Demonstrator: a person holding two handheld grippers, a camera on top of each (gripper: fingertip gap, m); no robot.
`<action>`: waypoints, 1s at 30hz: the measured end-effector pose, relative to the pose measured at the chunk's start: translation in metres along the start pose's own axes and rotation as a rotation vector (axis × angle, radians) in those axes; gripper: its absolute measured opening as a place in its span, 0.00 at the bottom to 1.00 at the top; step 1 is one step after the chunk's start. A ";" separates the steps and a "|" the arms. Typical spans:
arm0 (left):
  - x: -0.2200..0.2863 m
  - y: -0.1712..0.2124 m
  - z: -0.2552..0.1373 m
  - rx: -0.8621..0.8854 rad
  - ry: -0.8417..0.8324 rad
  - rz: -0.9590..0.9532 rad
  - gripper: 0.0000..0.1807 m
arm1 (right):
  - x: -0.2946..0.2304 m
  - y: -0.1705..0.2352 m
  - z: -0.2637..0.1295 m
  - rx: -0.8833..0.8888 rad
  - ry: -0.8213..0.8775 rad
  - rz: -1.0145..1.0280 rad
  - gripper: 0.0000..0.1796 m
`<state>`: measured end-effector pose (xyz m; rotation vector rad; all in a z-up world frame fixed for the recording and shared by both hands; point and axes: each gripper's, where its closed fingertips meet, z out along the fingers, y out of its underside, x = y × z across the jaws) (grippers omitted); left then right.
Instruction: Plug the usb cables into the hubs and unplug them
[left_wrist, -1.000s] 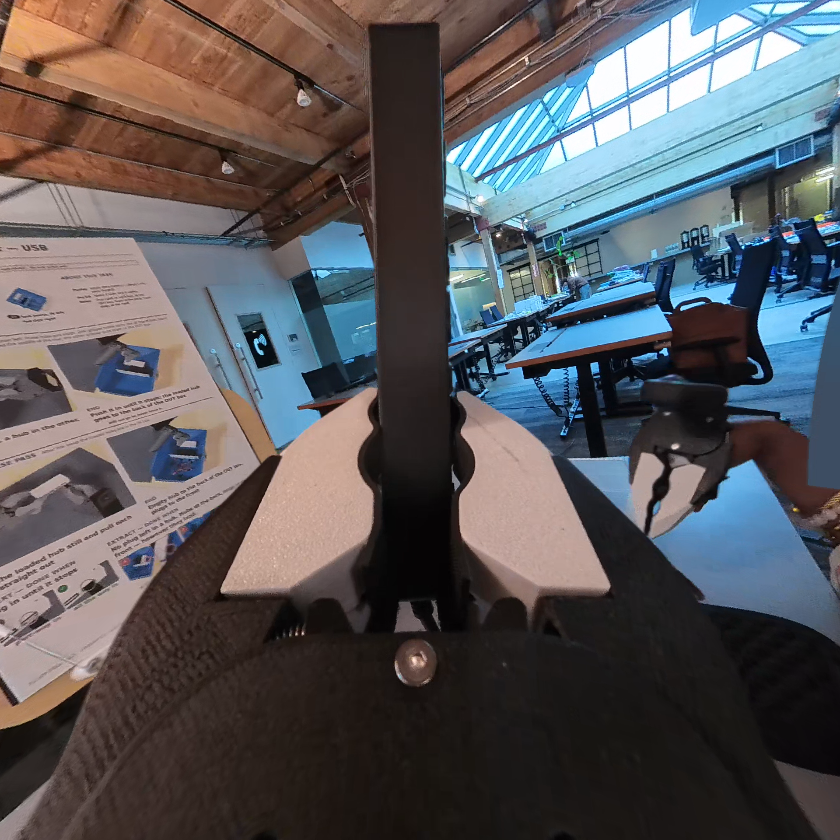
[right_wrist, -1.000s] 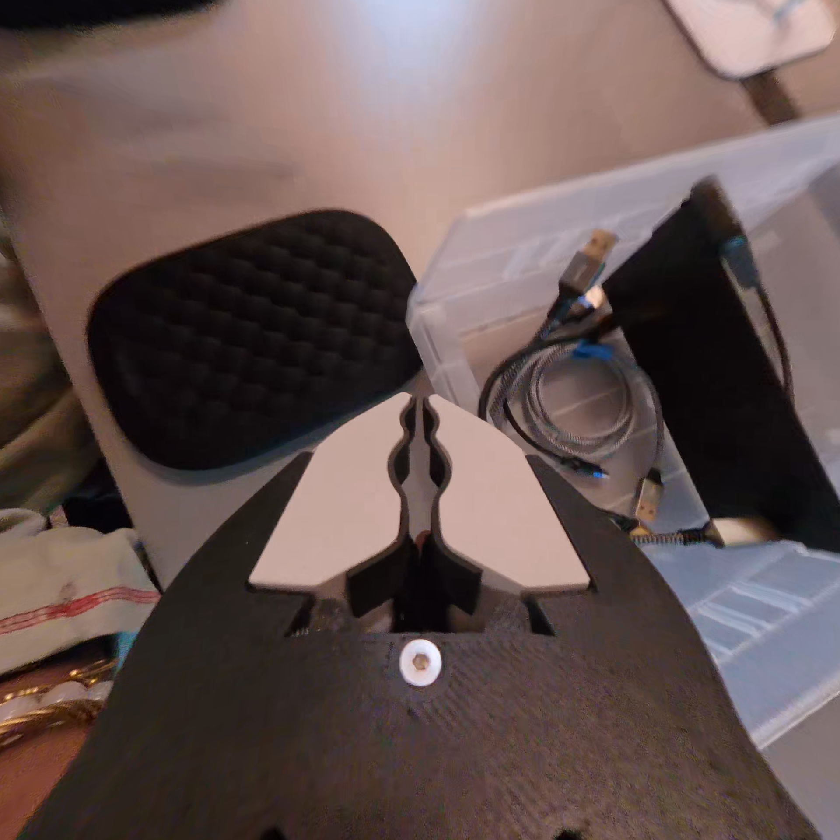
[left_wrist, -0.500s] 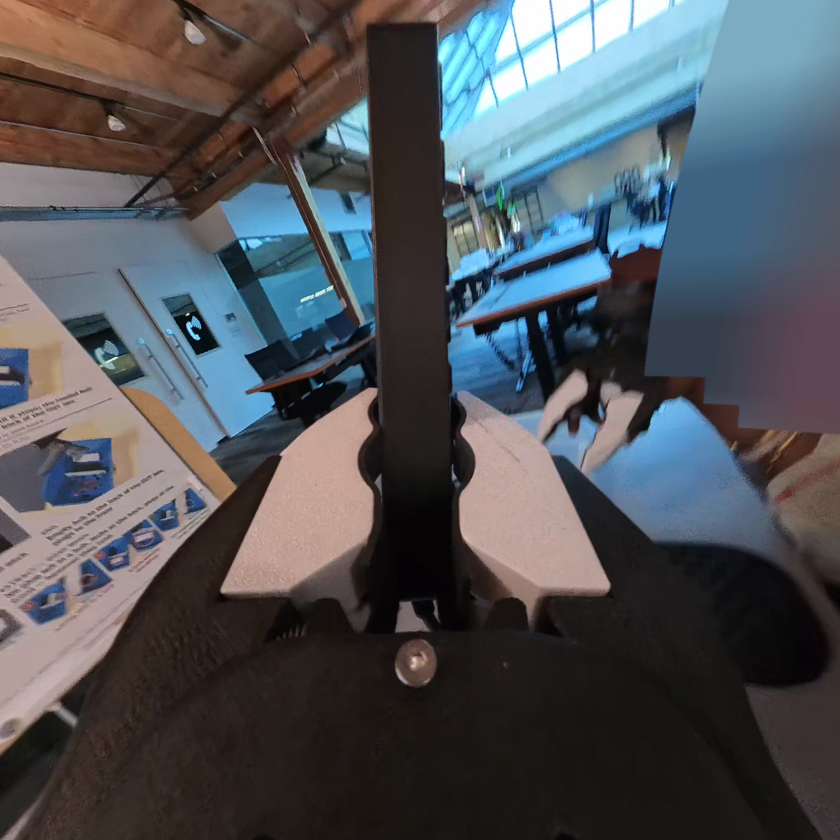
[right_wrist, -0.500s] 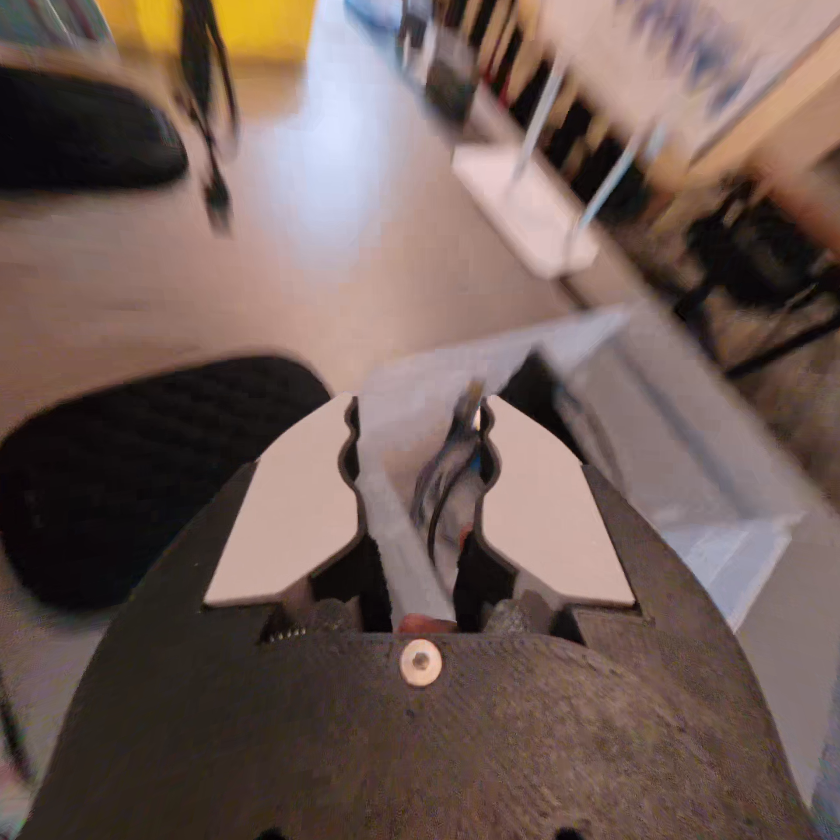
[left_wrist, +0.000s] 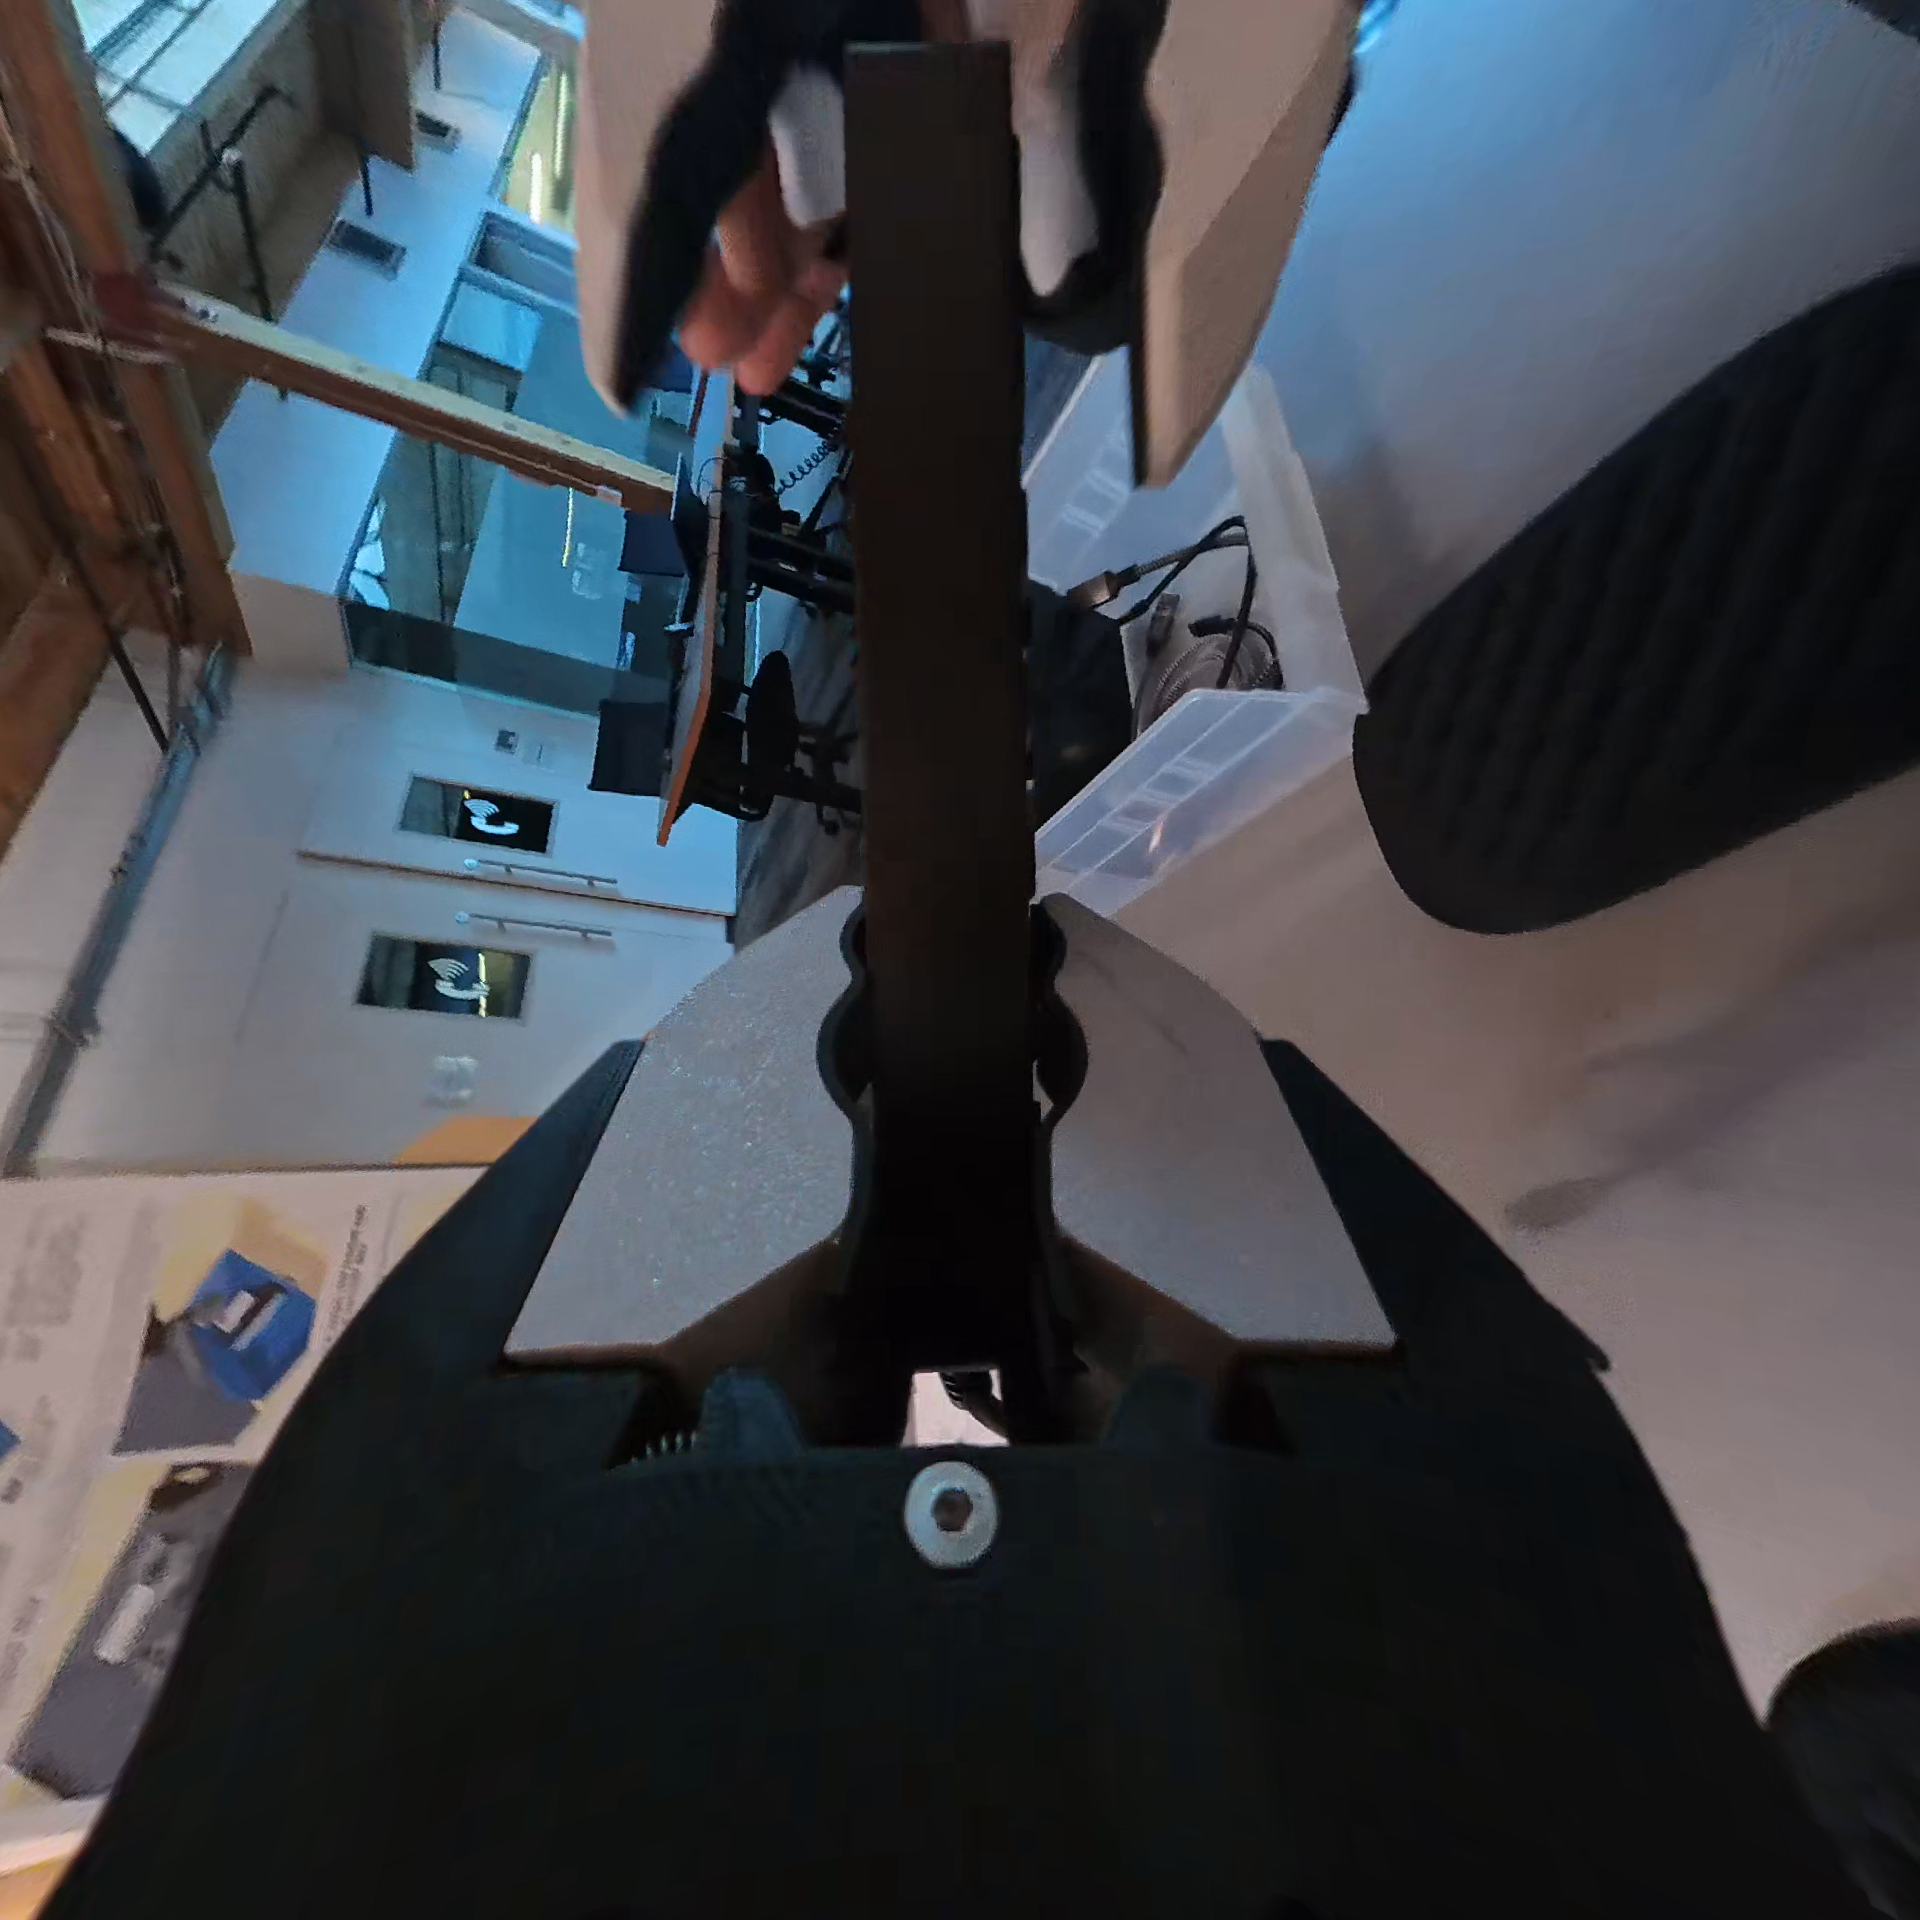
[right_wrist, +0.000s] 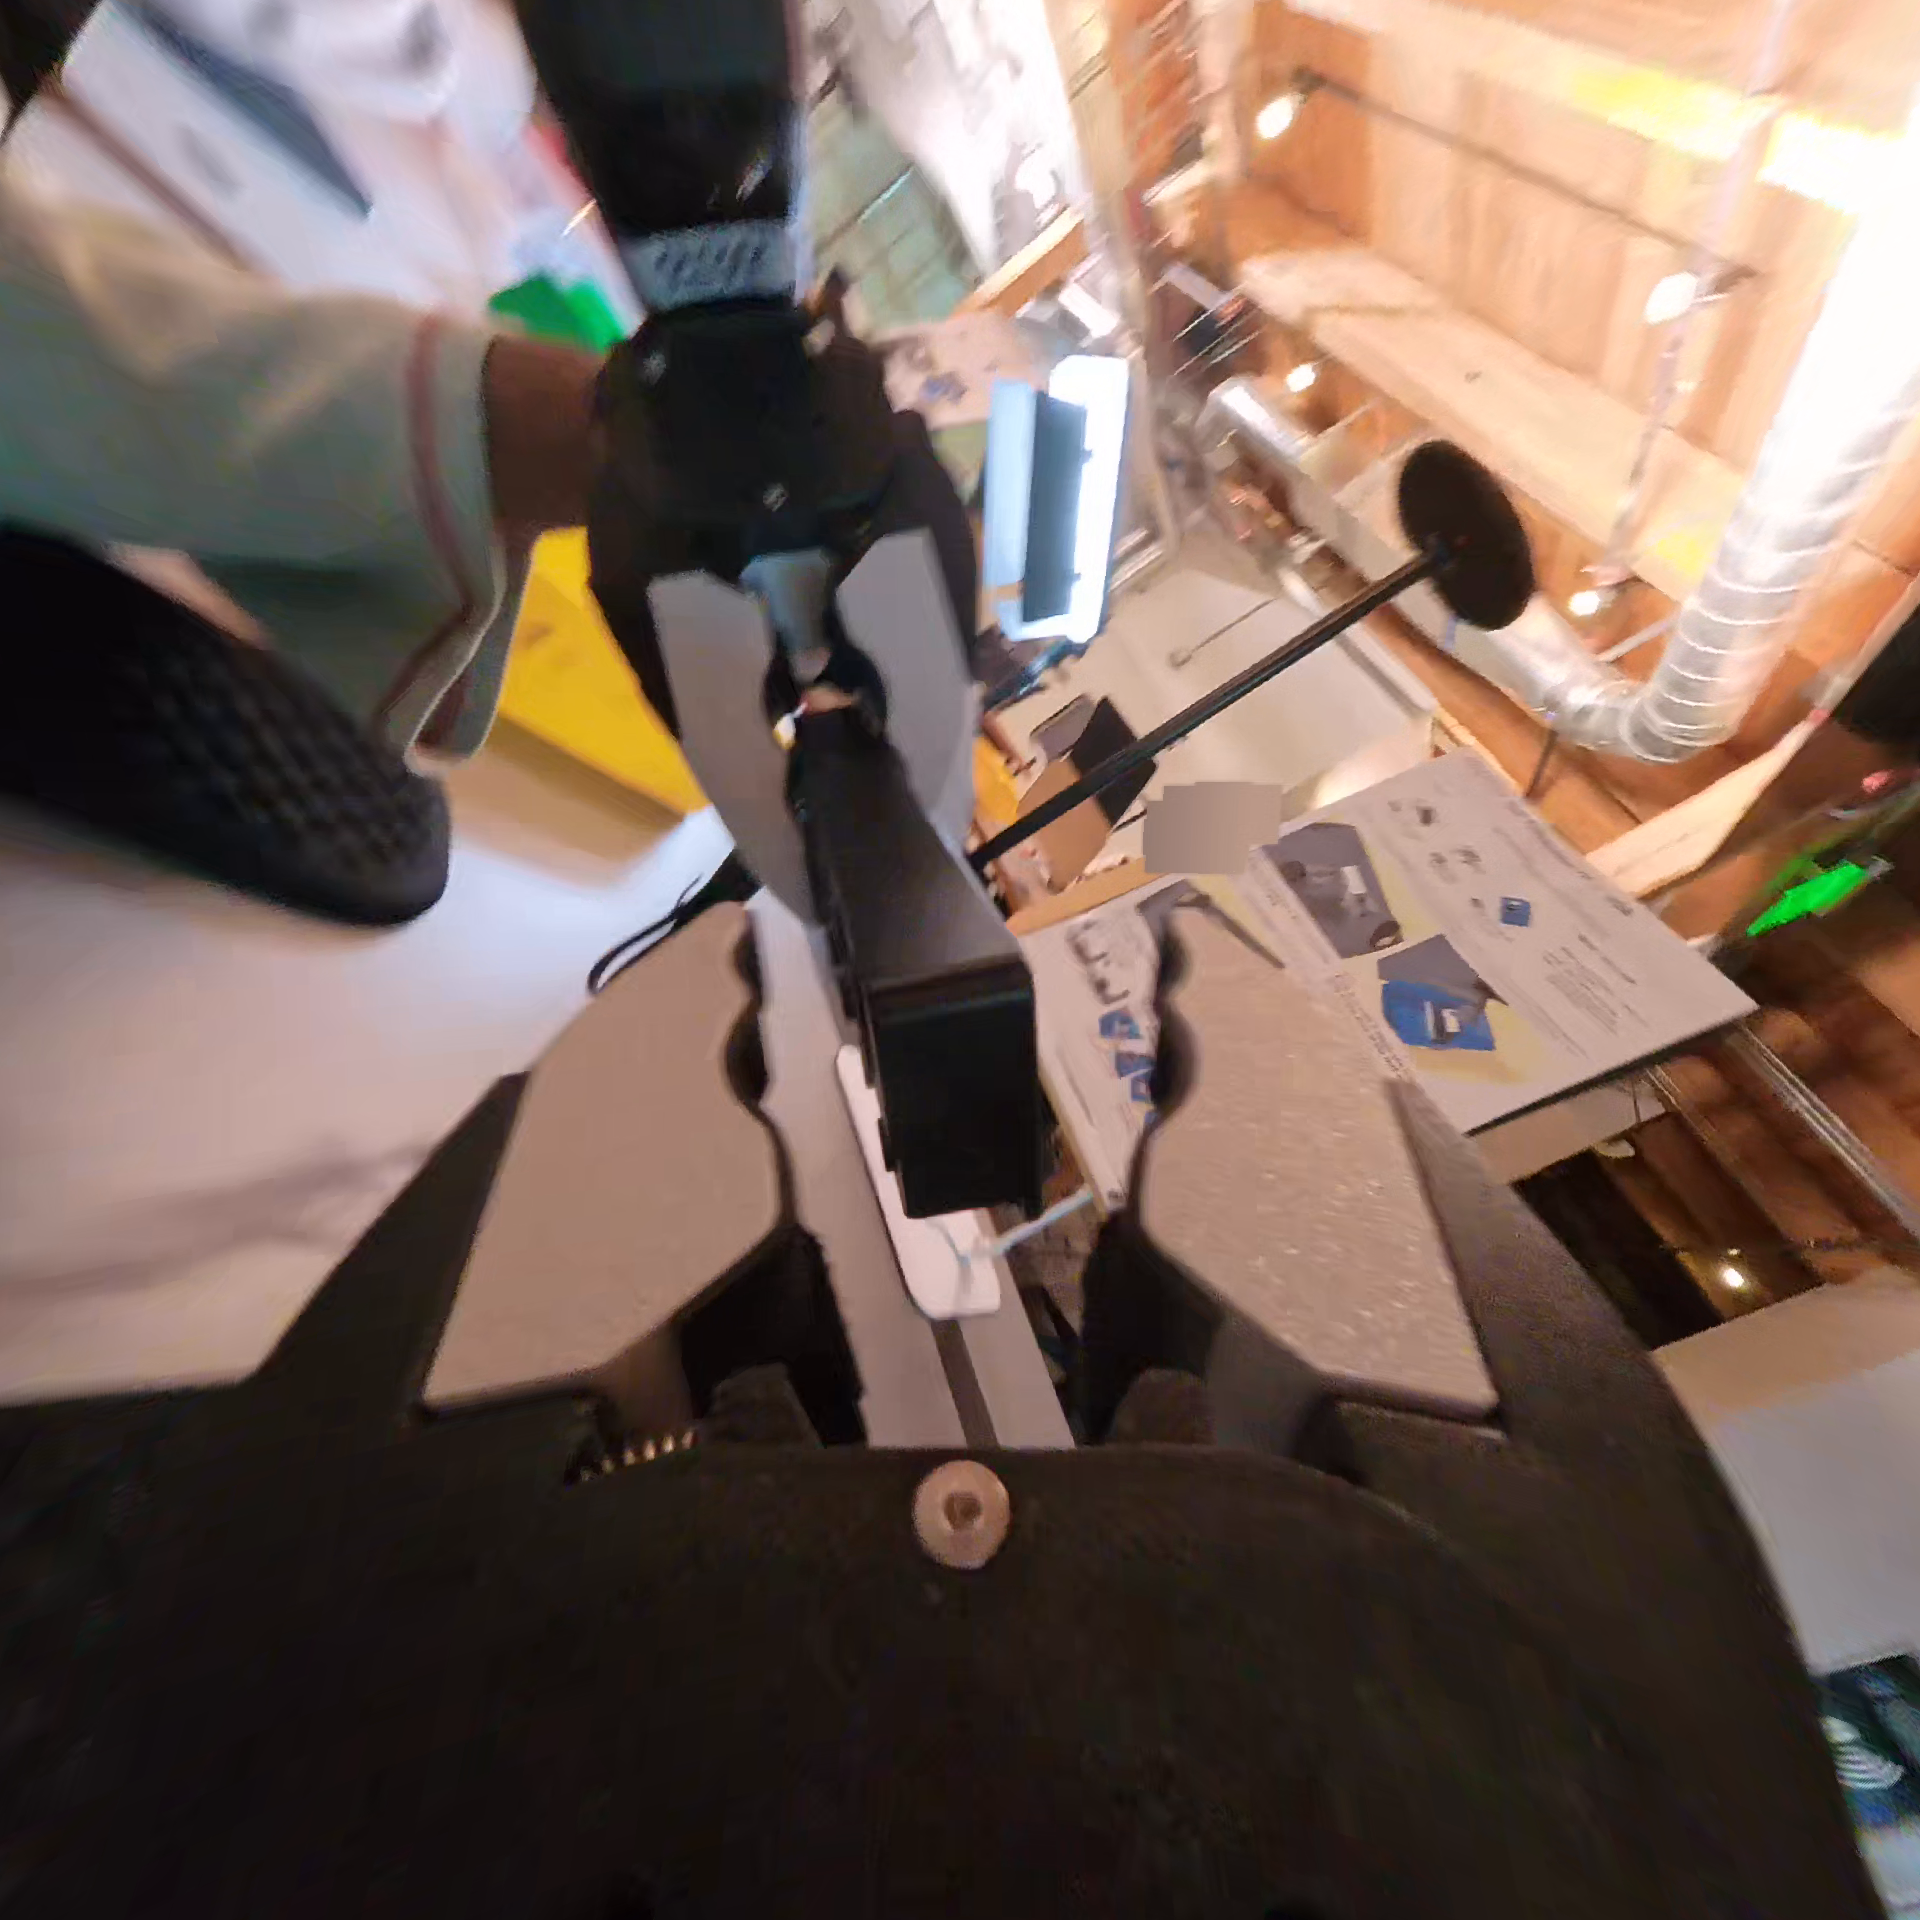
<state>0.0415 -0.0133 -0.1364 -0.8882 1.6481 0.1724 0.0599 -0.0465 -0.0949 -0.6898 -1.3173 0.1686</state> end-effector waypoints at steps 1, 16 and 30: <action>0.003 -0.004 0.000 0.006 0.006 0.029 0.15 | -0.009 0.005 0.002 -0.051 -0.047 -0.053 0.27; -0.156 0.018 -0.171 0.204 -1.028 -0.298 0.51 | 0.095 0.039 -0.066 -0.563 0.673 -0.440 0.15; -0.169 0.044 -0.283 0.520 -1.243 -0.613 0.43 | 0.086 0.208 -0.086 -0.834 0.553 -0.025 0.15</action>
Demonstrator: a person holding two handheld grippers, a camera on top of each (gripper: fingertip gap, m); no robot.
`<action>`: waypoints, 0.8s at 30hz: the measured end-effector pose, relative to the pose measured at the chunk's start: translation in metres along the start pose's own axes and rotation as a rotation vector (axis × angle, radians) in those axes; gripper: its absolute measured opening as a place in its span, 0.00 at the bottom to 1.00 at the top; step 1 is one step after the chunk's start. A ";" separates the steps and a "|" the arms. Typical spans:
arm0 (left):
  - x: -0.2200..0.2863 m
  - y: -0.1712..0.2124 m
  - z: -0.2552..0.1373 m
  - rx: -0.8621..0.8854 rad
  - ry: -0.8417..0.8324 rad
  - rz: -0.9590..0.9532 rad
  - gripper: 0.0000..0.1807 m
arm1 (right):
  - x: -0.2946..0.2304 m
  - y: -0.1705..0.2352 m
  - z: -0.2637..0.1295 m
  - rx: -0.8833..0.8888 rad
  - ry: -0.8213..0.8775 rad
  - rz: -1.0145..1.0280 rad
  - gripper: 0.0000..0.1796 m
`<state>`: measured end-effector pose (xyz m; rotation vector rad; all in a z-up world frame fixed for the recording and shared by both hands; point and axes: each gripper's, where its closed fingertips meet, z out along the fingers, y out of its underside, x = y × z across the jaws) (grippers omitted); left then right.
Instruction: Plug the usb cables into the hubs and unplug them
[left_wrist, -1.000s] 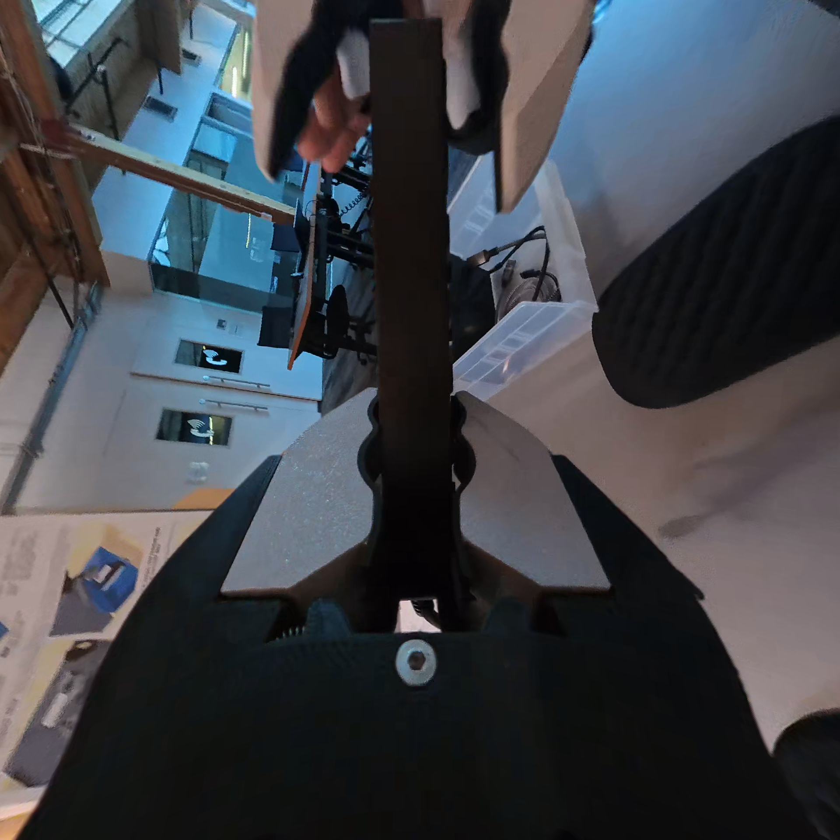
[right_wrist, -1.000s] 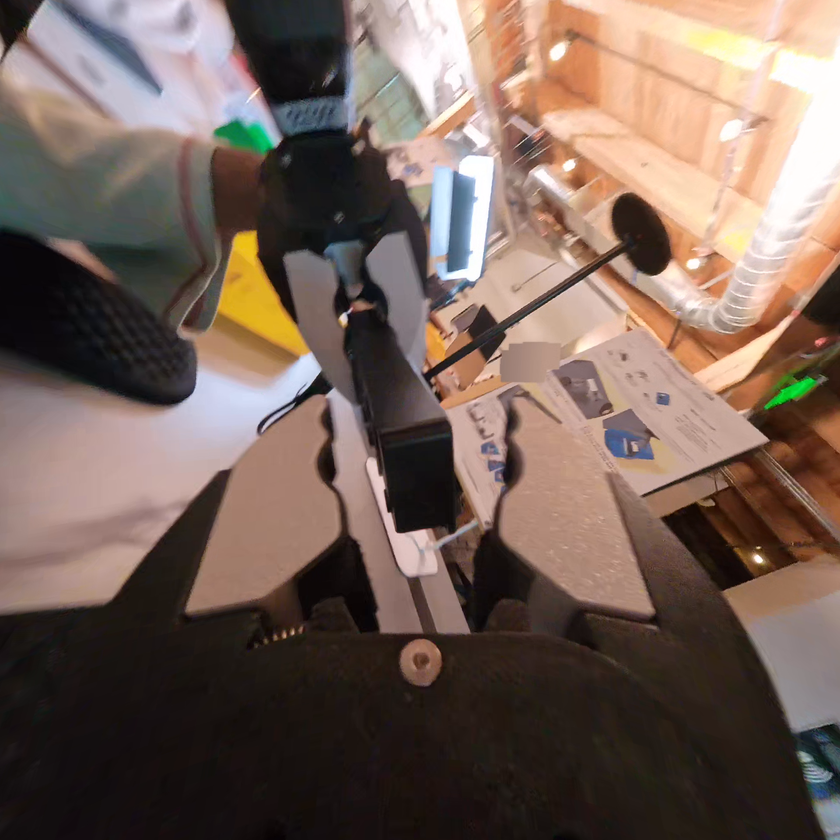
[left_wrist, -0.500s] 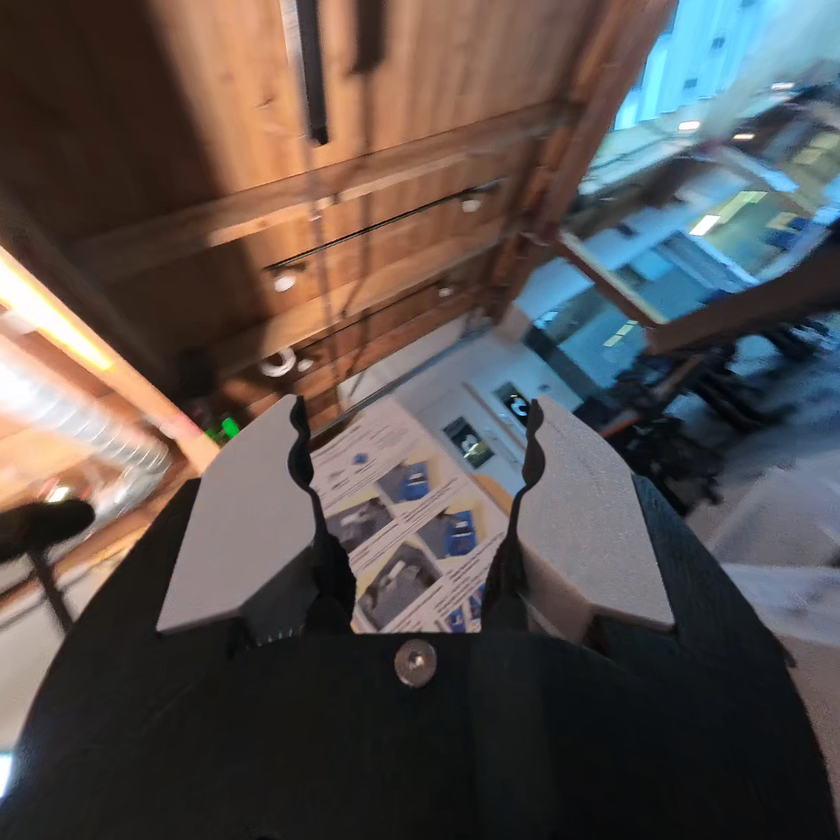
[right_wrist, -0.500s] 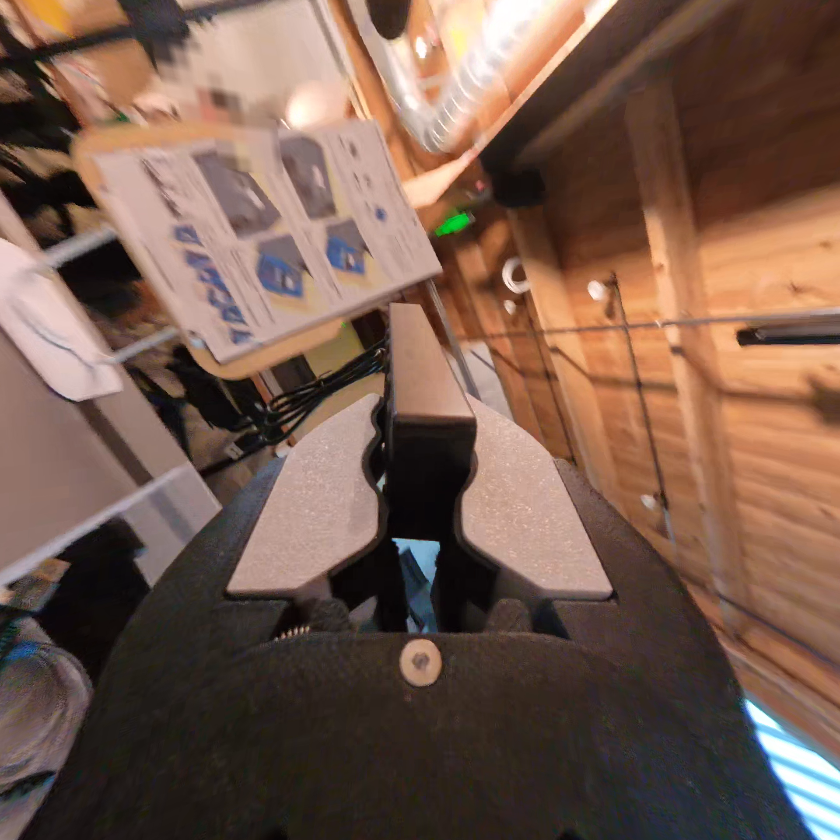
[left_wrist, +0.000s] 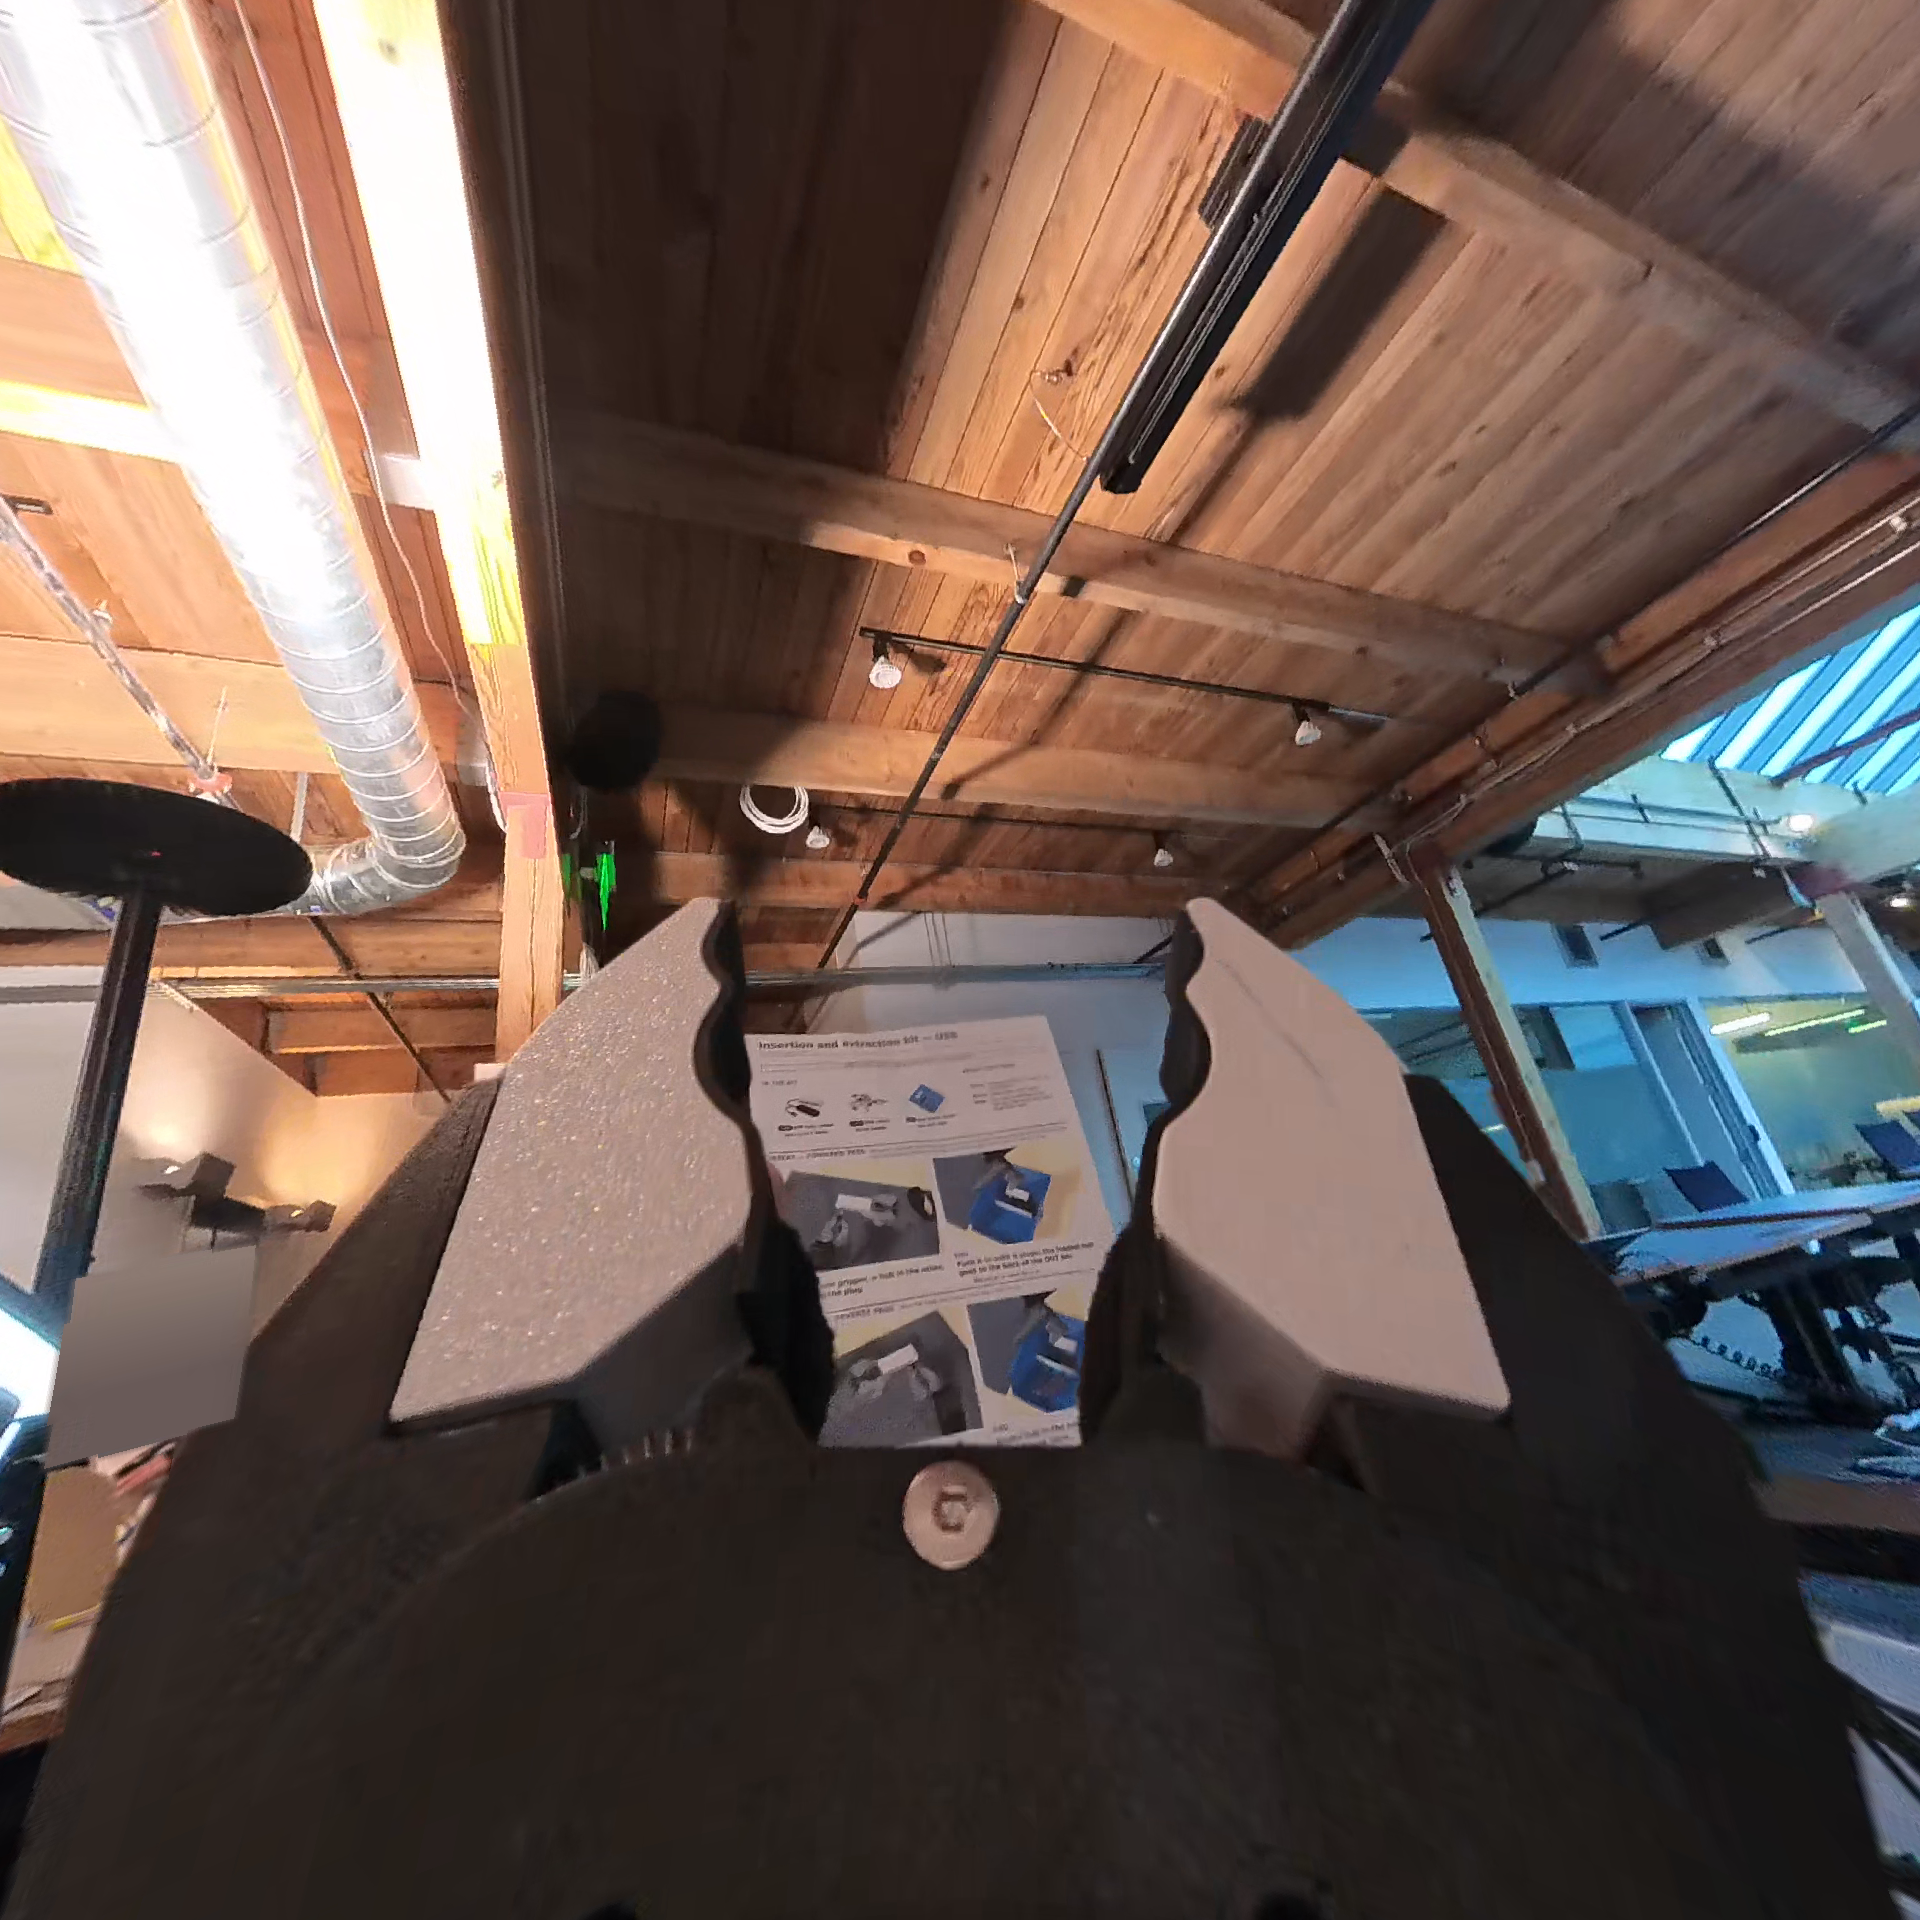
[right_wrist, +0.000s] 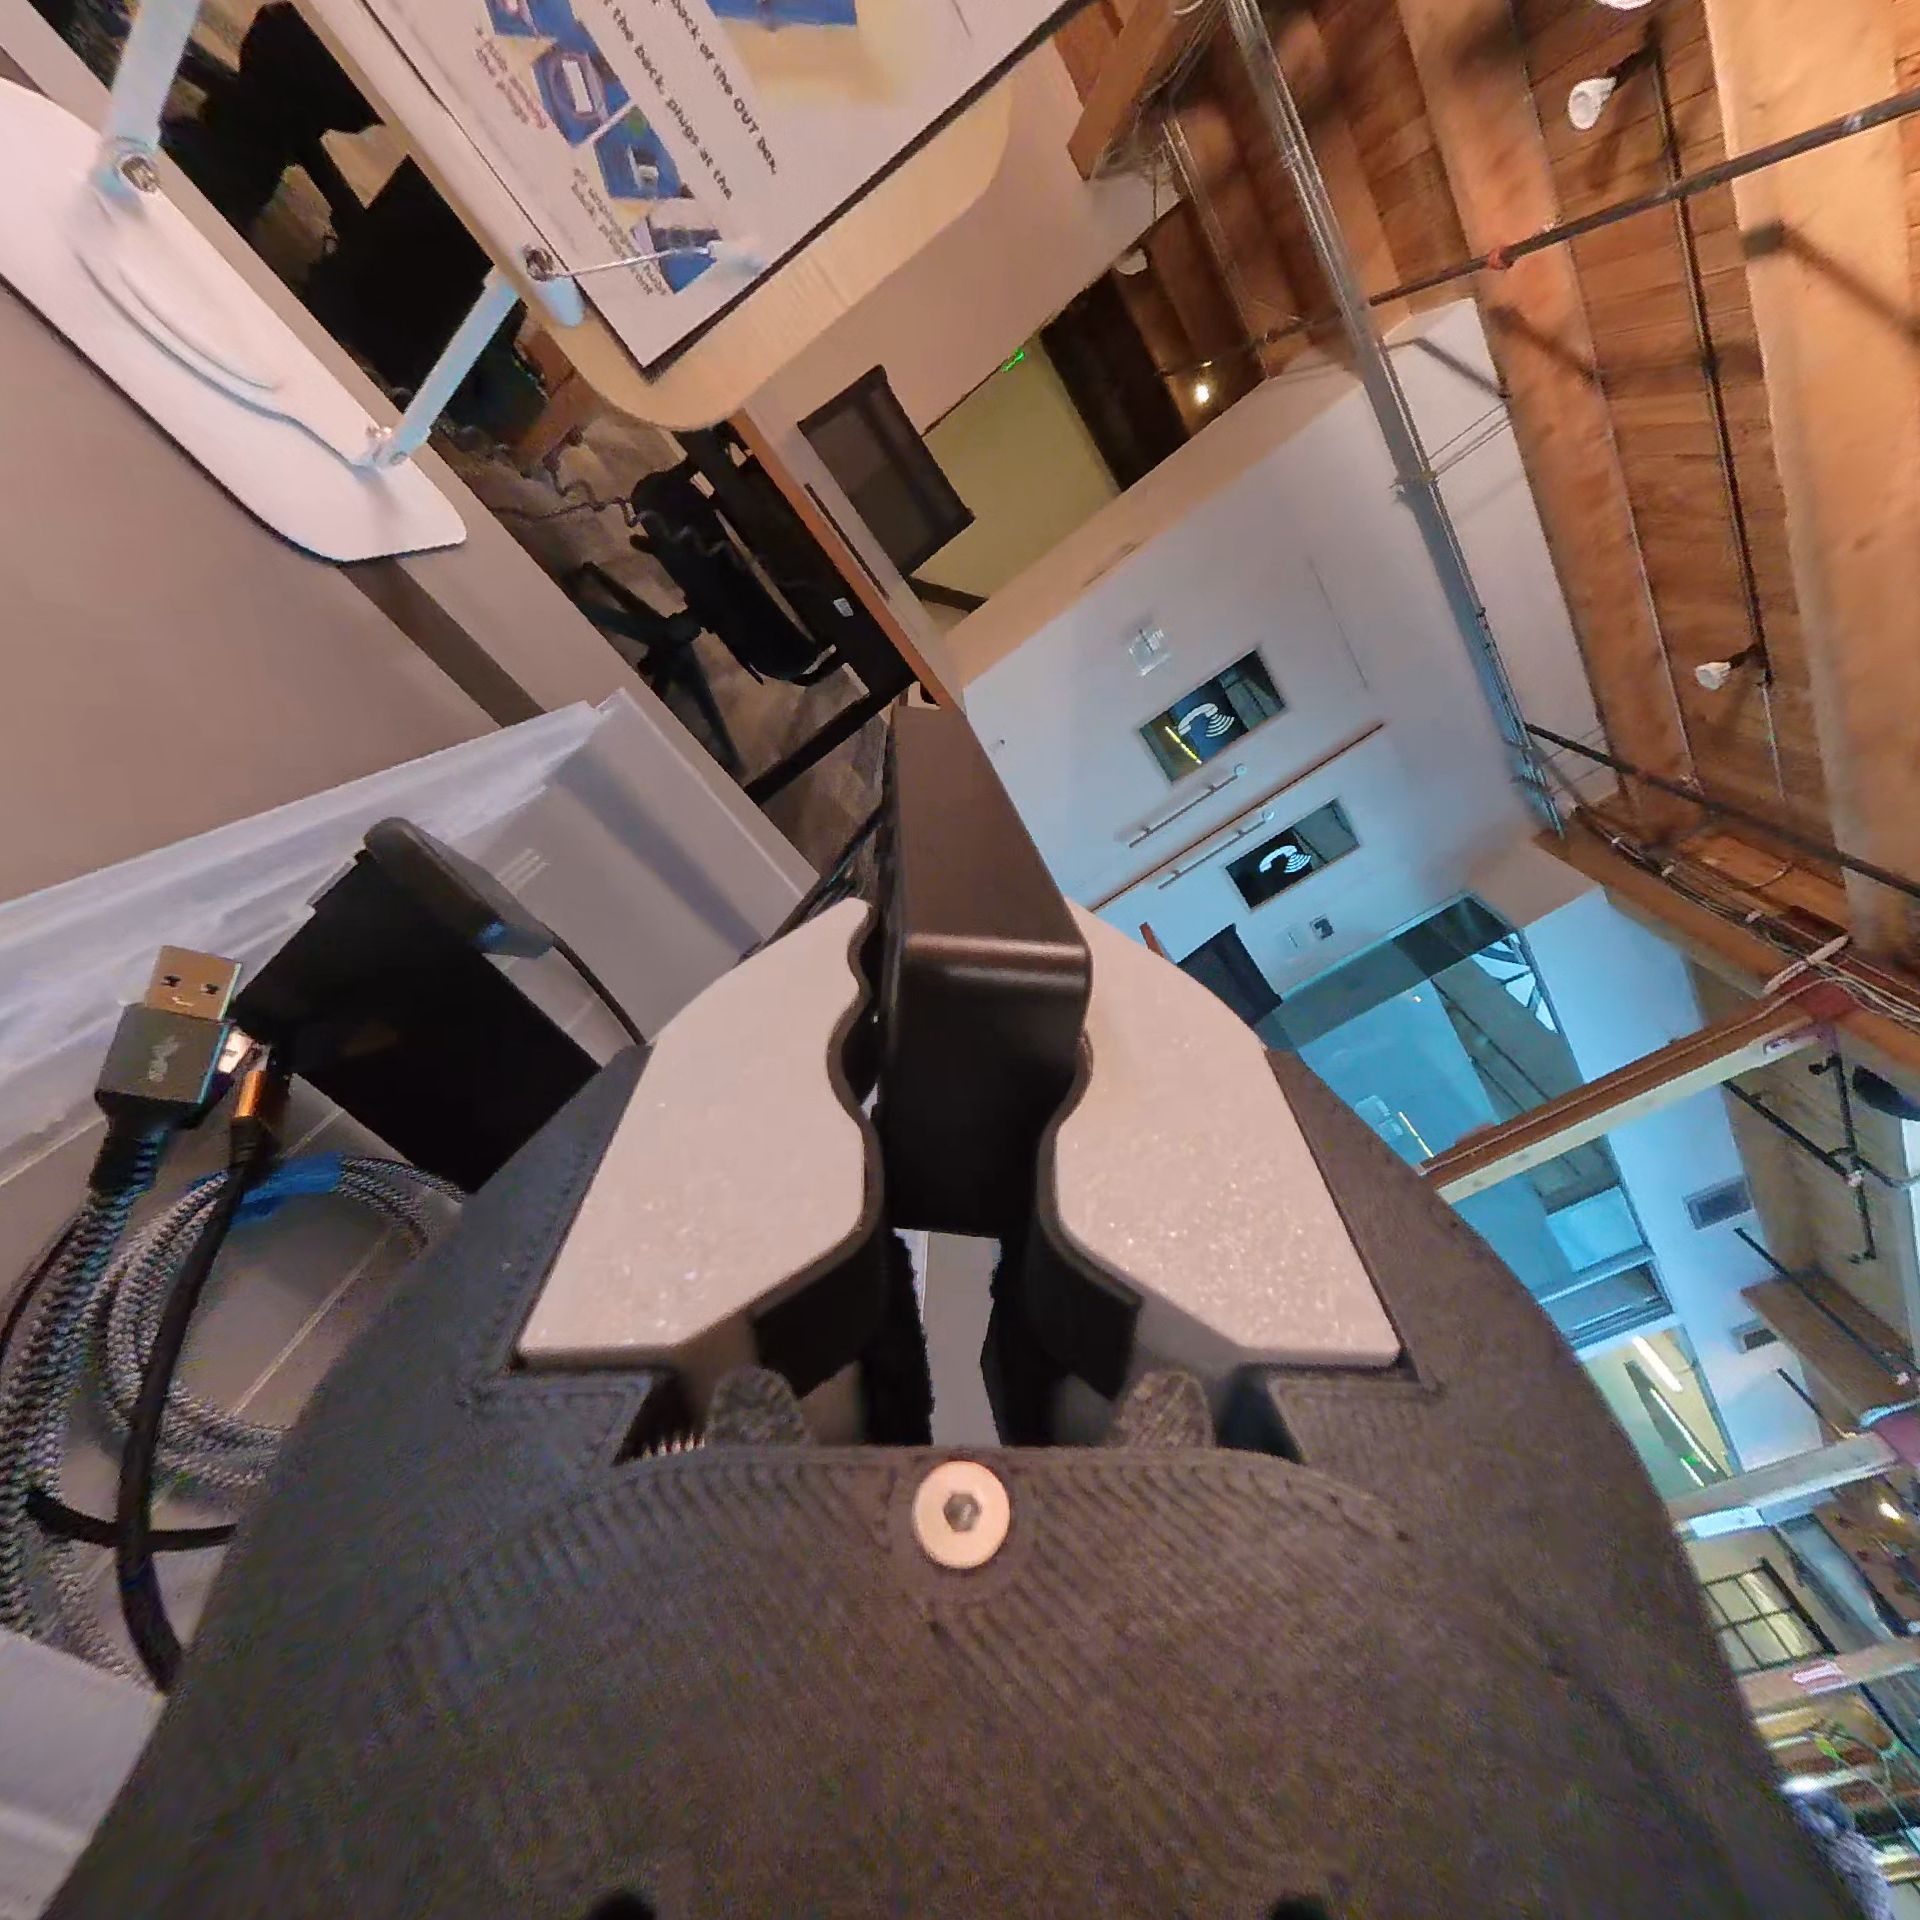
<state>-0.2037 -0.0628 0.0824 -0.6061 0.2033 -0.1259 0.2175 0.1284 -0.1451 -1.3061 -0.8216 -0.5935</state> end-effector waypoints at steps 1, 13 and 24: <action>0.000 0.001 0.000 -0.003 0.003 0.001 0.43 | 0.000 0.001 0.002 -0.002 -0.007 -0.006 0.15; 0.000 -0.004 -0.001 0.011 0.012 0.007 0.42 | -0.053 0.058 0.046 -0.227 -0.475 0.017 0.18; -0.004 -0.004 -0.002 0.006 0.016 -0.002 0.41 | -0.019 0.091 0.061 -0.332 -0.163 0.149 0.36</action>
